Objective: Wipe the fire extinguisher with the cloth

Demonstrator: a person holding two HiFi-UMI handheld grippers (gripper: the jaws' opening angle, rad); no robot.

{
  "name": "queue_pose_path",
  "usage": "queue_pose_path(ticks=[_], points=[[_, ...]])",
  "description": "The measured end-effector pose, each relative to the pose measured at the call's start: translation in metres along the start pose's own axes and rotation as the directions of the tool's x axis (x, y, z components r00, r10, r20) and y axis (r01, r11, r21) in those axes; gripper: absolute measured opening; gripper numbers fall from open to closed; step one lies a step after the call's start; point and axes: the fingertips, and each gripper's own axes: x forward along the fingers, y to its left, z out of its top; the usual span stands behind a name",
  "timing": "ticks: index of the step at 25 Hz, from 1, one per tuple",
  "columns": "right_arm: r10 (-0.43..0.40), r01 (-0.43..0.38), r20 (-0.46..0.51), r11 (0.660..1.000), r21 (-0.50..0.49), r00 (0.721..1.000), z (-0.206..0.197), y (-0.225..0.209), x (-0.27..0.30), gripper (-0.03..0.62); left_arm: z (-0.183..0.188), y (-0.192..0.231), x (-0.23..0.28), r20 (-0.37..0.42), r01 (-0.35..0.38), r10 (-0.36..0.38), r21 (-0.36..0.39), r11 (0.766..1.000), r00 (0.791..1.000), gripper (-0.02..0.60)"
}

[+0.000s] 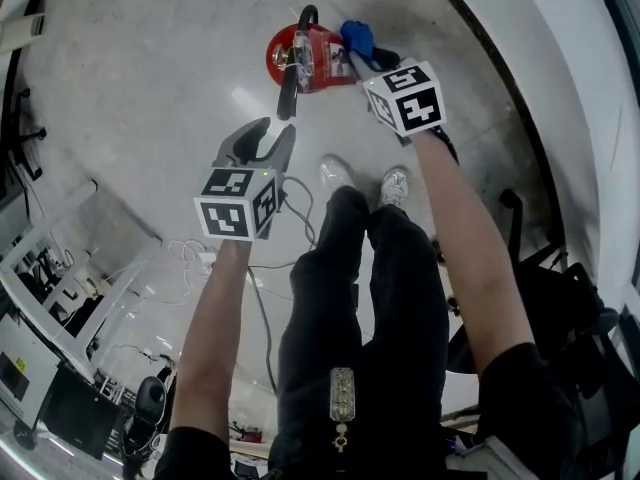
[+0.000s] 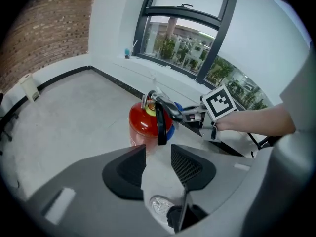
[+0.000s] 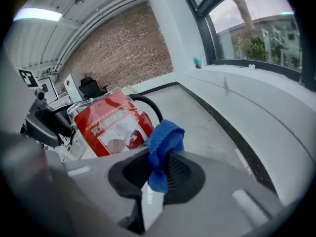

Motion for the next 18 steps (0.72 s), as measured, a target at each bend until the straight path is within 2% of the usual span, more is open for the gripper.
queue_pose_path(ticks=[4,9,11,14,16,18], points=[[0.057,-0.058,0.033,0.998,0.027,0.998,-0.006,0.023,-0.018,0.048,-0.022,-0.014,-0.002,-0.006,-0.004,0.004,-0.04,0.999,1.0,0.164],[0.179,-0.175,0.082,0.983,-0.055,0.98,-0.001,0.071,-0.041,0.048,-0.03,-0.032,0.005,0.021,0.005,-0.003,-0.066,0.998,1.0,0.16],[0.245,-0.233,0.099,0.965,-0.121,0.964,0.003,0.095,-0.046,0.048,-0.031,-0.036,0.009,0.029,0.014,-0.013,-0.058,0.998,1.0,0.158],[0.358,-0.334,0.083,0.918,-0.215,0.93,0.002,0.137,-0.049,0.048,-0.037,-0.036,0.012,0.036,0.03,-0.029,-0.03,0.999,0.999,0.156],[0.415,-0.393,0.049,0.889,-0.235,0.909,-0.014,0.161,-0.045,0.048,-0.048,-0.033,0.013,0.033,0.042,-0.042,-0.003,0.999,0.999,0.155],[0.423,-0.407,0.019,0.884,-0.23,0.906,-0.037,0.17,-0.031,0.048,-0.059,-0.025,0.016,0.036,0.056,-0.056,0.022,0.998,0.998,0.152]])
